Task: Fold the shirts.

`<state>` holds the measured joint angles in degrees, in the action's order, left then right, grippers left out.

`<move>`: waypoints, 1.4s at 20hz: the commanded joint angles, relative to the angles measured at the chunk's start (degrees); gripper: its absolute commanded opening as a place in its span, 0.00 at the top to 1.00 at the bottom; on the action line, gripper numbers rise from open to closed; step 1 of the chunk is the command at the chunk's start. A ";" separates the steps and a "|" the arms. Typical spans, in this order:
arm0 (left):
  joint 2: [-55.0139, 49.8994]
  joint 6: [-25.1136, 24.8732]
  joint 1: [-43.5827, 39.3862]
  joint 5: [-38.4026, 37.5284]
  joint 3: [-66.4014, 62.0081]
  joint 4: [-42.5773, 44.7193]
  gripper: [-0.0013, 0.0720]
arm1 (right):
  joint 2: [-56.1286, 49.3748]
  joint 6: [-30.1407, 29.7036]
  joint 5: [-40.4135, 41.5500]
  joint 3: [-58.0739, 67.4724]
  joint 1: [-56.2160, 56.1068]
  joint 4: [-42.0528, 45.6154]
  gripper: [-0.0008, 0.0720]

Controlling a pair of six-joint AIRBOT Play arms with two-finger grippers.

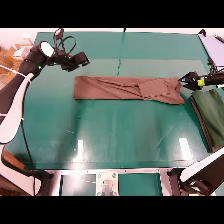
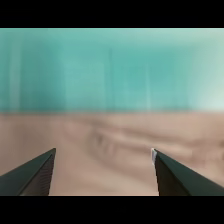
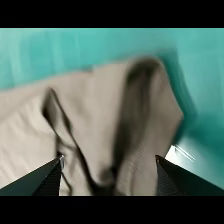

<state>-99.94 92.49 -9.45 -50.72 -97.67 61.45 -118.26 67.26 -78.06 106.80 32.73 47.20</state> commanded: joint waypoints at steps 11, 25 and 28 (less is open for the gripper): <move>0.00 -0.02 0.02 -7.17 -0.17 -5.07 0.38 | -7.56 -2.01 -6.97 1.81 -4.44 -5.84 0.07; -10.69 -4.48 -19.04 16.72 -0.24 -7.54 0.95 | 3.80 2.64 -13.99 10.21 -10.71 -6.38 0.96; -15.78 -4.46 -22.36 20.59 -2.93 -13.33 0.95 | 8.09 3.80 -16.26 10.21 -13.86 -7.85 0.96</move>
<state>-111.50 88.14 -28.03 -37.01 -98.80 52.77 -114.04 69.36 -91.24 116.88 21.19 40.75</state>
